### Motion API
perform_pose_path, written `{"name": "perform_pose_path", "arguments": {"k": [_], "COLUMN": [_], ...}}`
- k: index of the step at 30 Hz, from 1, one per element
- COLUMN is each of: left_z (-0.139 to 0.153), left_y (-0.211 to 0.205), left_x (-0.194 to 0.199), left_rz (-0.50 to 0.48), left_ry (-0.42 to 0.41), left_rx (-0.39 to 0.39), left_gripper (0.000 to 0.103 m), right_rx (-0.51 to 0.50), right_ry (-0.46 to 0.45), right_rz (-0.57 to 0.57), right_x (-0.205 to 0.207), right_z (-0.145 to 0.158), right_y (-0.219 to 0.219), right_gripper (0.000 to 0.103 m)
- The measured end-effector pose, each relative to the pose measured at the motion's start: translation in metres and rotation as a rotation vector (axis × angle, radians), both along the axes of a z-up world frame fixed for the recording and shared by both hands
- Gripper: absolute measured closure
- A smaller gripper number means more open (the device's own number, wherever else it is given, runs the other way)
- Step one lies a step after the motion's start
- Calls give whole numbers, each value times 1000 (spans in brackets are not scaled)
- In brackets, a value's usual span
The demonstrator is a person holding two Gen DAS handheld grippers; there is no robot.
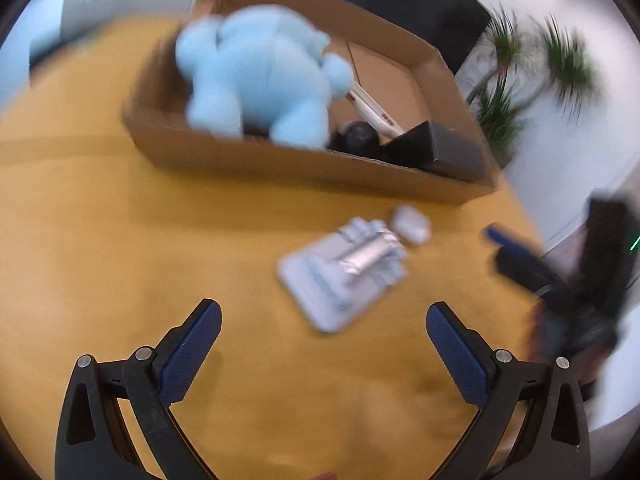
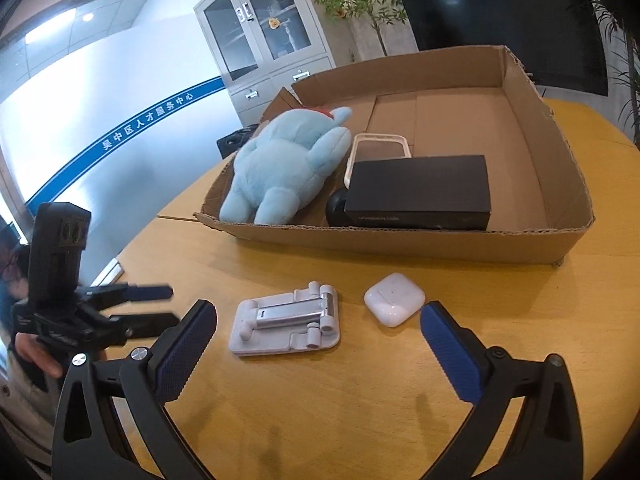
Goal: Organize objects
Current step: 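Move the left gripper to the white phone stand while the right gripper approaches it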
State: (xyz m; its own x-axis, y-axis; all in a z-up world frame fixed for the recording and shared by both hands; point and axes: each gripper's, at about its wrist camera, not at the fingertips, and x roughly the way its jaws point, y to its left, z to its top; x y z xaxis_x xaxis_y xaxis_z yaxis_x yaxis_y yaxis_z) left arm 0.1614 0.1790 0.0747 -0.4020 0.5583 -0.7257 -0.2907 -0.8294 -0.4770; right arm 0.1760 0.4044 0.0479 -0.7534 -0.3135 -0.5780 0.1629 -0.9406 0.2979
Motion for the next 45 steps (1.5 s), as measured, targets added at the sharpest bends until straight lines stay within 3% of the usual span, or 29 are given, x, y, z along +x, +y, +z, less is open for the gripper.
{"name": "perform_pose_path", "arguments": {"k": [1, 4, 8, 13, 19, 26, 31, 35, 40, 45], "left_z": [-4, -9, -22, -28, -33, -33, -31, -31, -31, -29], "left_y": [-2, -6, 0, 16, 16, 19, 20, 29, 44, 54], "left_x": [-3, -6, -14, -13, -10, -9, 5, 8, -4, -20], "left_rz": [29, 127, 64, 16, 17, -14, -44, -15, -41, -51], "left_ry": [-10, 28, -95, -124, -189, -180, -94, -64, -26, -24], "left_rx": [19, -115, -111, -98, -29, -18, -40, -71, -107, -163], "left_gripper": [0, 0, 0, 0, 0, 0, 0, 0, 8, 36], "right_rx": [2, 19, 36, 67, 78, 84, 91, 93, 73, 69], "right_ry": [-15, -59, -99, -138, -175, -184, -188, -201, -222, -240], "right_rz": [7, 68, 121, 155, 158, 177, 214, 237, 241, 245], "right_x": [-3, -12, -21, -32, -43, -50, -54, -61, -67, -71], "right_z": [-3, -11, -17, -26, -36, -41, -42, -44, -49, -52], "right_y": [-1, -8, -14, -23, -25, -30, -33, -36, -33, -32], "right_gripper": [1, 1, 1, 1, 1, 1, 3, 12, 29, 46]}}
